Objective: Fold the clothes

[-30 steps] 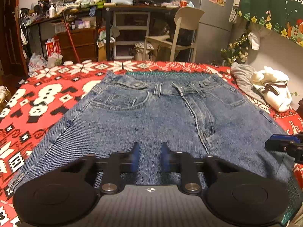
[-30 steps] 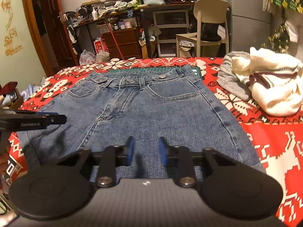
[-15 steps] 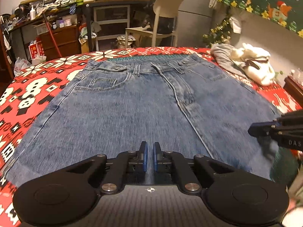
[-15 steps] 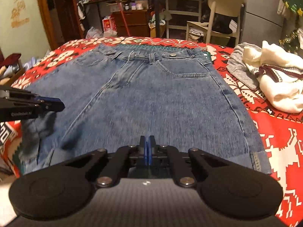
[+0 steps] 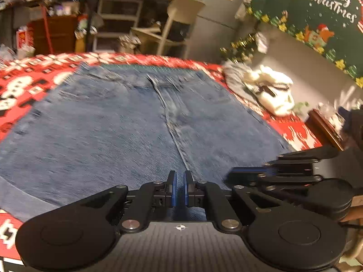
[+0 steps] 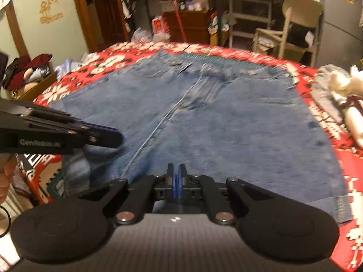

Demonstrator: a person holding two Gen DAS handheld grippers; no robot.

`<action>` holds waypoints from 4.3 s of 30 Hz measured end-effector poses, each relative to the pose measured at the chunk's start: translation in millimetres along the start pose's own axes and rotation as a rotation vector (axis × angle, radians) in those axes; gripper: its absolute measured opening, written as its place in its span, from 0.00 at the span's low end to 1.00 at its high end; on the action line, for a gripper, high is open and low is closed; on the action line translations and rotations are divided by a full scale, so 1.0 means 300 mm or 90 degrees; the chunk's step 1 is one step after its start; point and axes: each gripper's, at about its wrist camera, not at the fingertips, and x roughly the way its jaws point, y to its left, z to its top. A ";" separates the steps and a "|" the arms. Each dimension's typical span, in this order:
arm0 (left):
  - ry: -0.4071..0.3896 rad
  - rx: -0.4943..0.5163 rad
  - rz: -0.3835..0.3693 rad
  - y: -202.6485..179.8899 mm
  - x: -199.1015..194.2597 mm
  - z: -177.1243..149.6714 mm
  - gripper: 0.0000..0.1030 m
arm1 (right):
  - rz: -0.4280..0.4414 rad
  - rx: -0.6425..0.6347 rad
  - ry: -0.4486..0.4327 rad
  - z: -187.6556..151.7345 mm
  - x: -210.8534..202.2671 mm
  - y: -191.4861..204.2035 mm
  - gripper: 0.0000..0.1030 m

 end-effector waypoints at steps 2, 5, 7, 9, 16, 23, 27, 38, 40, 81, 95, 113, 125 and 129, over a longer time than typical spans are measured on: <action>0.024 0.012 0.004 -0.010 0.009 -0.026 0.06 | 0.011 -0.017 0.013 -0.018 0.007 0.022 0.03; 0.039 0.004 -0.004 -0.008 -0.008 -0.071 0.06 | 0.016 -0.040 0.011 -0.053 -0.016 0.054 0.04; 0.040 -0.001 -0.006 -0.008 -0.030 -0.092 0.06 | 0.020 -0.043 0.012 -0.070 -0.036 0.063 0.04; 0.040 -0.008 -0.005 -0.008 -0.054 -0.103 0.06 | 0.029 -0.036 0.016 -0.079 -0.054 0.061 0.04; 0.018 -0.029 -0.020 -0.028 -0.073 -0.056 0.06 | 0.050 -0.013 -0.015 -0.051 -0.098 0.066 0.04; 0.024 -0.019 -0.068 -0.083 -0.058 -0.038 0.06 | 0.052 -0.053 0.015 -0.098 -0.070 0.108 0.04; 0.043 0.011 -0.060 -0.114 -0.037 -0.048 0.06 | 0.058 -0.052 0.007 -0.082 -0.087 0.080 0.04; 0.057 0.010 -0.042 -0.121 -0.010 -0.057 0.08 | -0.099 0.048 -0.045 -0.003 -0.026 -0.234 0.05; 0.059 0.009 -0.042 -0.123 -0.006 -0.056 0.08 | -0.109 0.065 -0.046 -0.012 -0.019 -0.279 0.04; 0.058 -0.062 -0.061 -0.054 0.023 -0.022 0.05 | -0.051 0.009 -0.039 -0.108 -0.129 -0.148 0.05; 0.071 -0.047 -0.052 -0.063 0.064 -0.032 0.05 | -0.190 0.071 -0.045 -0.168 -0.174 -0.424 0.05; 0.012 -0.016 -0.024 -0.032 0.015 0.144 0.05 | -0.169 0.089 -0.075 -0.016 -0.219 -0.492 0.06; 0.025 -0.056 0.084 0.324 0.148 0.366 0.05 | -0.121 0.058 -0.030 0.334 0.034 -0.650 0.06; 0.035 -0.052 0.113 0.417 0.221 0.441 0.05 | -0.102 0.051 -0.019 0.422 0.154 -0.686 0.05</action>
